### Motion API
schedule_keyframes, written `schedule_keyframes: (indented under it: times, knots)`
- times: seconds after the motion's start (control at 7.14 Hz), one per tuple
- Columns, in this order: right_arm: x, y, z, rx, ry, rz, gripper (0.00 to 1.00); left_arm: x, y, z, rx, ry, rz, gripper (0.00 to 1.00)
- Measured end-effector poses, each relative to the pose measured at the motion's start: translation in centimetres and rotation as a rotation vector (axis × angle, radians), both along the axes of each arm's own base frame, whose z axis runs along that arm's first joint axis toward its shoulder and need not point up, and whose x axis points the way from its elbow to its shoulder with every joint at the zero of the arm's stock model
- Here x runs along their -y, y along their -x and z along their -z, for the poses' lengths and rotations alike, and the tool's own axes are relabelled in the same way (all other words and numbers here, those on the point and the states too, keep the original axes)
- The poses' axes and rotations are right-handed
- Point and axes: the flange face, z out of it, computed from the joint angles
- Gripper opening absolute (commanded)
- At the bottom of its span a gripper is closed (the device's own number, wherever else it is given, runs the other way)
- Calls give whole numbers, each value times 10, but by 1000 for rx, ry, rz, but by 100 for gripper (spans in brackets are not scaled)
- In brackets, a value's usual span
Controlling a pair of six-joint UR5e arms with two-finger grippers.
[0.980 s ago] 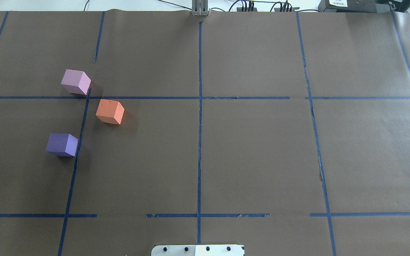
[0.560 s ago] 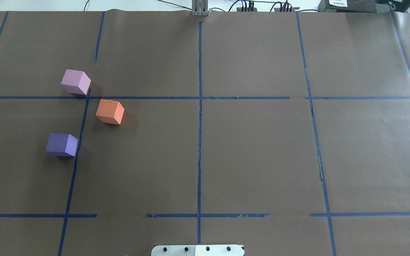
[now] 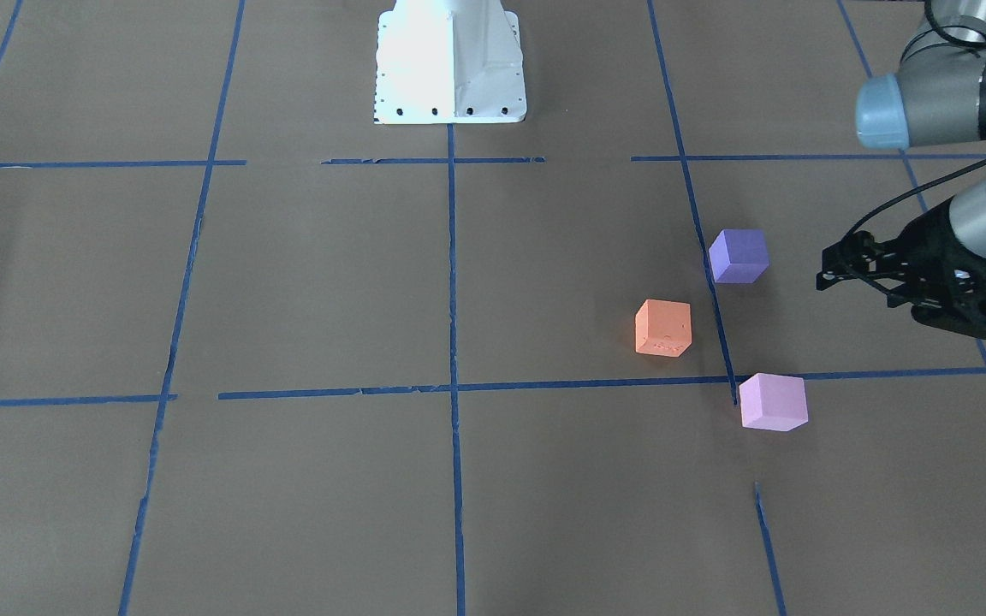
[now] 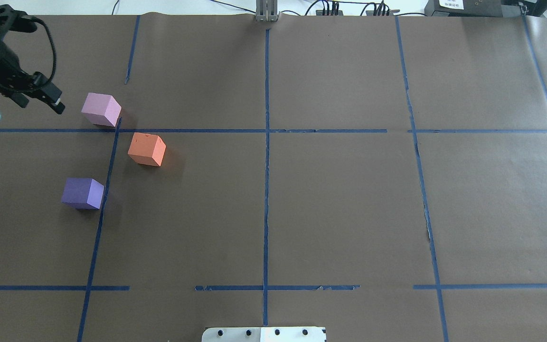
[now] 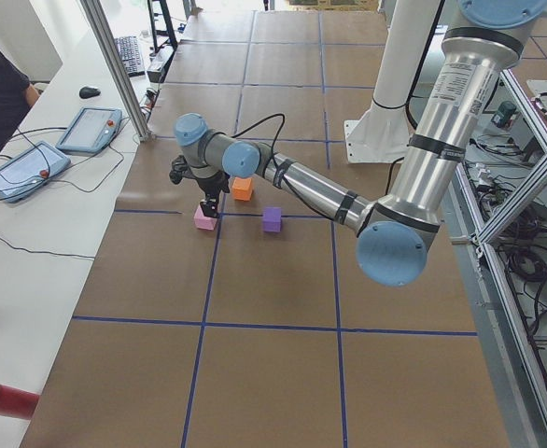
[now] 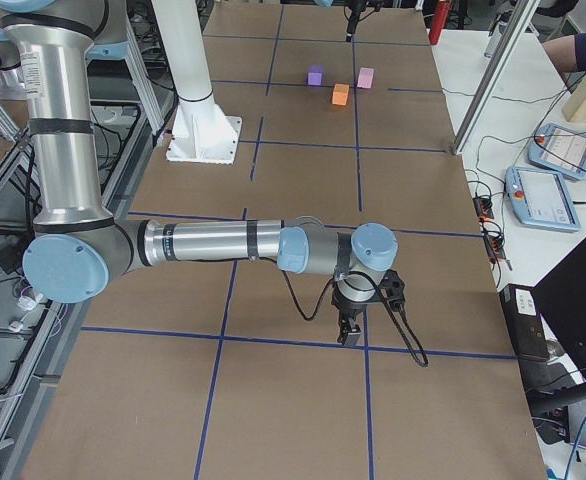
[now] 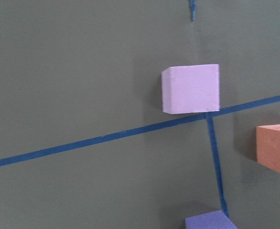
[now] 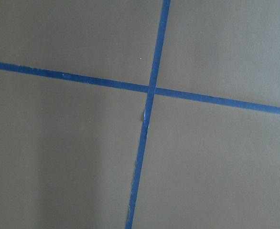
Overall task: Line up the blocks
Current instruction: 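Move the left gripper past the pink cube down onto the orange cube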
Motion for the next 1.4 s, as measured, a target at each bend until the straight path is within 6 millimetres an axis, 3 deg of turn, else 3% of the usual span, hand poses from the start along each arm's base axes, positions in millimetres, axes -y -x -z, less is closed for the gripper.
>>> schedule_keyframes:
  times: [0.28,0.84,1.12,1.4]
  knots:
    - [0,0,0,0,0,0,100,-3,-57,29,14,7,-4,100]
    - [0,0,0,0,0,0,100,-15,-146,51,8,60,83,100]
    - [0,0,0,0,0,0,100,-23,-167,47,4,73,96,100]
    - [0,0,0,0,0,0,100,-21,-171,38,23,74,113,100]
